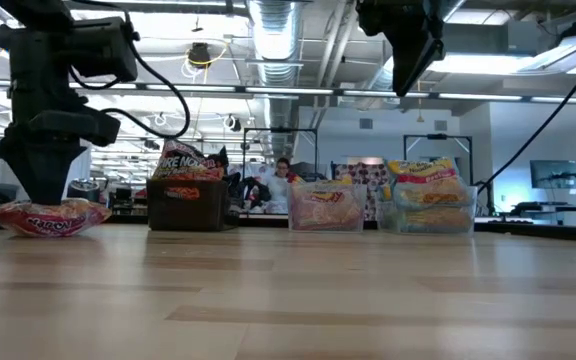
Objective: Sort Maruchan noodles
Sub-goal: Put the red noodle pack into the left transparent bin
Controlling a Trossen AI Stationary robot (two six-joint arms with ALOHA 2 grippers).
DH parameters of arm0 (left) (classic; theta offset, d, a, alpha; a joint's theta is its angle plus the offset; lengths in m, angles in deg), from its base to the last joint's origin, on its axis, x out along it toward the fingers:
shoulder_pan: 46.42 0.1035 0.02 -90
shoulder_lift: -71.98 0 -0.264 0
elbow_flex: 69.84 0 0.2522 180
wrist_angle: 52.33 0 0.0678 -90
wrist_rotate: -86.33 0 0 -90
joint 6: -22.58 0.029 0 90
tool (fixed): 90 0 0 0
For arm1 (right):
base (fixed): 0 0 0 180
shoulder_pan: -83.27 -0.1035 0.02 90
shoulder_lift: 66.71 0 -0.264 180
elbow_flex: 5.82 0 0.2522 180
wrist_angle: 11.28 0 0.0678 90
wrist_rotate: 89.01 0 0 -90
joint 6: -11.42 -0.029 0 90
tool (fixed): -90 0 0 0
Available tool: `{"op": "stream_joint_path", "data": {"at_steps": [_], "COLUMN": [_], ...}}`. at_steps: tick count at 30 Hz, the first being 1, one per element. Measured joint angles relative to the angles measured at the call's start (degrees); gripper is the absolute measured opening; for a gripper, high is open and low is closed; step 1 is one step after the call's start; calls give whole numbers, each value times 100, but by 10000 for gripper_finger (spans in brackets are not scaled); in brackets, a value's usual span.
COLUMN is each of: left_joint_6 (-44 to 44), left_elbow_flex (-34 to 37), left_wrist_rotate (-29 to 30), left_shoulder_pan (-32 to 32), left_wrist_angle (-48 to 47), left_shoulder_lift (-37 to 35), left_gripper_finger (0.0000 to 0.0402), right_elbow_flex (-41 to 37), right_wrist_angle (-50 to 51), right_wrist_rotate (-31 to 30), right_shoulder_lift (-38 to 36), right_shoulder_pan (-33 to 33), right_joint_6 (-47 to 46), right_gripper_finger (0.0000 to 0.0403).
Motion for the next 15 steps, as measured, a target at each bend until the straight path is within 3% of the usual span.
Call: {"op": "stream_joint_path", "data": {"at_steps": [7,15], "left_joint_6": [84,351], "left_elbow_flex": [49,55], "left_wrist_rotate": [-17,-39], "left_shoulder_pan": [0,0], "left_wrist_angle": [-8,113], "left_shoulder_lift": [5,7], "left_gripper_finger": [162,100], "right_elbow_flex": [-1,-1], "right_wrist_angle": [-34,-133], "right_wrist_rotate": [0,2], "right_shoulder_lift": [0,0], "right_shoulder_pan": [0,0], "right_joint_6": [-1,0], "right_gripper_finger": [107,107]}}
